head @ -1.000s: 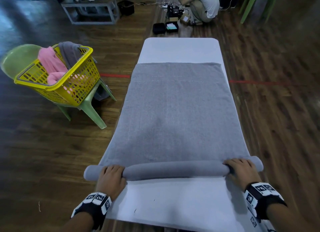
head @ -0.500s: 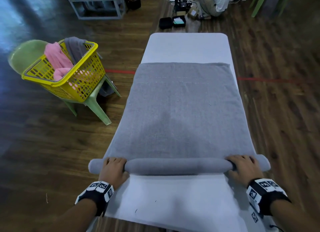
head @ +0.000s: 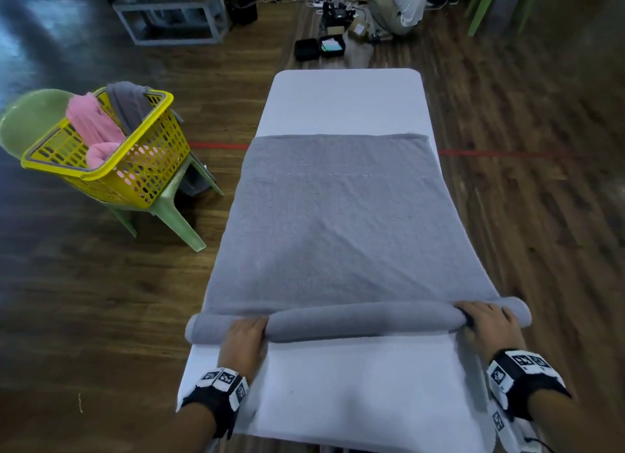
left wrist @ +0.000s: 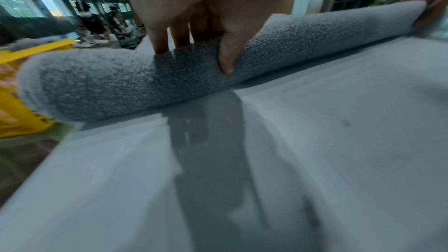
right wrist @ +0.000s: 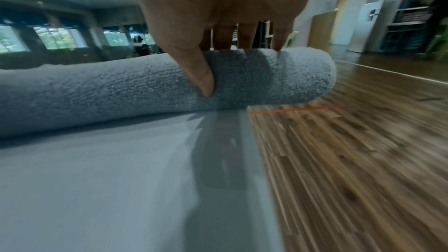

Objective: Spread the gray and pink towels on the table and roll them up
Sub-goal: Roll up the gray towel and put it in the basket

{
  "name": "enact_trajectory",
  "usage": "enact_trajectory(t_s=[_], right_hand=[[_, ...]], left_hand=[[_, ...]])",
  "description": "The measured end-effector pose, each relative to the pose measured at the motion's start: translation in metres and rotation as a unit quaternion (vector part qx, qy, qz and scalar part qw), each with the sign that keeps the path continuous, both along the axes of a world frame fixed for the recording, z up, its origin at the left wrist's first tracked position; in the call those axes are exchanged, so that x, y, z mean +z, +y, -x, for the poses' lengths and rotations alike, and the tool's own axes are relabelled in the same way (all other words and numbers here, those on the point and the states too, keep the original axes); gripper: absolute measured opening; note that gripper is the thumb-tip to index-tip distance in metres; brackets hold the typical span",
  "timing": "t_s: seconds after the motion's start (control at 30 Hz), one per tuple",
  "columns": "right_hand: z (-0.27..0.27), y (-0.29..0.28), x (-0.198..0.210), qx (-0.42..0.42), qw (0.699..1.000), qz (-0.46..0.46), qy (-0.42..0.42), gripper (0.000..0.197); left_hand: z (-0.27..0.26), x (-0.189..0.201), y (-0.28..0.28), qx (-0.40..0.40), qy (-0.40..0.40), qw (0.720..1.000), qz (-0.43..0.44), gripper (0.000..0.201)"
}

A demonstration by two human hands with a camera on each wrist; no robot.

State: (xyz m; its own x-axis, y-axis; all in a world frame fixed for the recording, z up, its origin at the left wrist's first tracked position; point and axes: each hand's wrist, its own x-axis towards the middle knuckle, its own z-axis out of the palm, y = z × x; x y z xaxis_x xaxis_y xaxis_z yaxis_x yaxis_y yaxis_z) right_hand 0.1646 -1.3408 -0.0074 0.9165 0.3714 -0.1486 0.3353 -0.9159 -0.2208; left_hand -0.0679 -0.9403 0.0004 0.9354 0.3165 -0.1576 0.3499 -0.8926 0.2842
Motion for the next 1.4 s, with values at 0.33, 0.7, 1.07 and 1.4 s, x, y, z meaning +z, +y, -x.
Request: enact_trajectory(t_s=[0.33,0.7,1.07,1.4], right_hand=[[0.107,-0.025,-0.021,-0.055,0.998,-0.023,0.018,0.043],[0.157,0.010,-0.029,0.031,0.996,-0.080,0.021,0.044],[0.151,-0.034,-0.005,0.001,0.996,0.055,0.070,0.060],[0.156,-0.043,-0.018,0.032,0.996,0.027,0.076,0.061]], left_hand=[[0.051,0.003,0.017,-0.060,0.031,0.998,-0.003,0.033],[0.128,-0.003,0.050,-0.020,0.040,0.999,-0.030,0.030],[0.105,0.002,0.001,-0.027,0.050,0.996,-0.070,0.039],[0.106,-0.011,-0.008,0.006,0.117,0.991,-0.061,0.062]])
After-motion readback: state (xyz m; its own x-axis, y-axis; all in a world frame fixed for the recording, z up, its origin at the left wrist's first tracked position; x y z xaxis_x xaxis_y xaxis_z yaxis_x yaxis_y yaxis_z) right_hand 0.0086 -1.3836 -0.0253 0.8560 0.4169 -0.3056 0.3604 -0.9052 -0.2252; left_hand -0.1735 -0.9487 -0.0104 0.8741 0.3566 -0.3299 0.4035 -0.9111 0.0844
